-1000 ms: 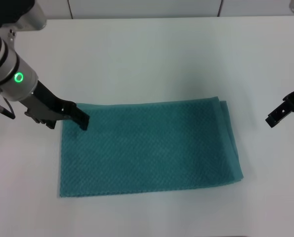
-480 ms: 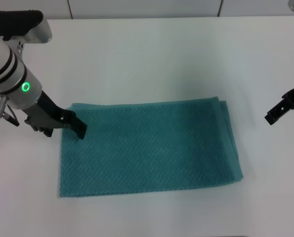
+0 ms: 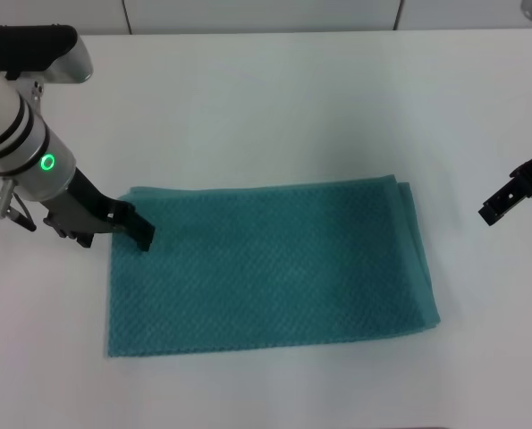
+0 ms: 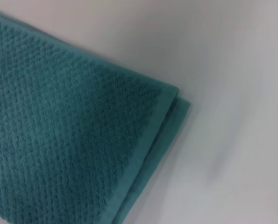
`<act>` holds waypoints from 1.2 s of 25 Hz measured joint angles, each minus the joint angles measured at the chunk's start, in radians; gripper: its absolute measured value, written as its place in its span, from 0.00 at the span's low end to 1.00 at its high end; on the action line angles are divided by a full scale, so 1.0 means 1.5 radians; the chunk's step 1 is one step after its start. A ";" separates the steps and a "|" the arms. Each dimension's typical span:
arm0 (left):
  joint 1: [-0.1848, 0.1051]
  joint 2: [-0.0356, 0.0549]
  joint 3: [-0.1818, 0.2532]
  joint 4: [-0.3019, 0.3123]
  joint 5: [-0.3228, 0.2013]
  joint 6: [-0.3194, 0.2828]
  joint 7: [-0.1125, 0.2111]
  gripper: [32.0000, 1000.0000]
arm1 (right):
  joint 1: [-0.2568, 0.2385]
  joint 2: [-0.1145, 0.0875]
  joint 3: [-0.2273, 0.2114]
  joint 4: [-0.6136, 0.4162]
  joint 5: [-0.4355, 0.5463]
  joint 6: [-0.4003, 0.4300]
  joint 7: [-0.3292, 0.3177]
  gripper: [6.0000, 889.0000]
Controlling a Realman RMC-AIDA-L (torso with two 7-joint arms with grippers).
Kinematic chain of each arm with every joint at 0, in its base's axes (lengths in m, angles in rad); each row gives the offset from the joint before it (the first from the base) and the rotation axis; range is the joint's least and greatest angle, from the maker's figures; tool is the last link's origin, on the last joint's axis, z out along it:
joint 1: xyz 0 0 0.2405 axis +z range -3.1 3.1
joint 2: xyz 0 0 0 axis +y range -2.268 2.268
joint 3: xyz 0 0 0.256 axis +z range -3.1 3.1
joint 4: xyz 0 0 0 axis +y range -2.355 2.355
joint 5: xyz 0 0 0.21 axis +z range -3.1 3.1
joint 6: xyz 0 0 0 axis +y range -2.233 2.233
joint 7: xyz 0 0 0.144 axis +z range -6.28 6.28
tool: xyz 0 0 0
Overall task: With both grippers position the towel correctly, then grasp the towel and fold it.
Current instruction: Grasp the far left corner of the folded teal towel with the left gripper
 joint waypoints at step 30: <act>0.003 -0.0021 0.012 -0.052 0.000 -0.054 0.001 0.90 | 0.004 0.000 0.000 0.000 0.001 0.010 -0.002 0.97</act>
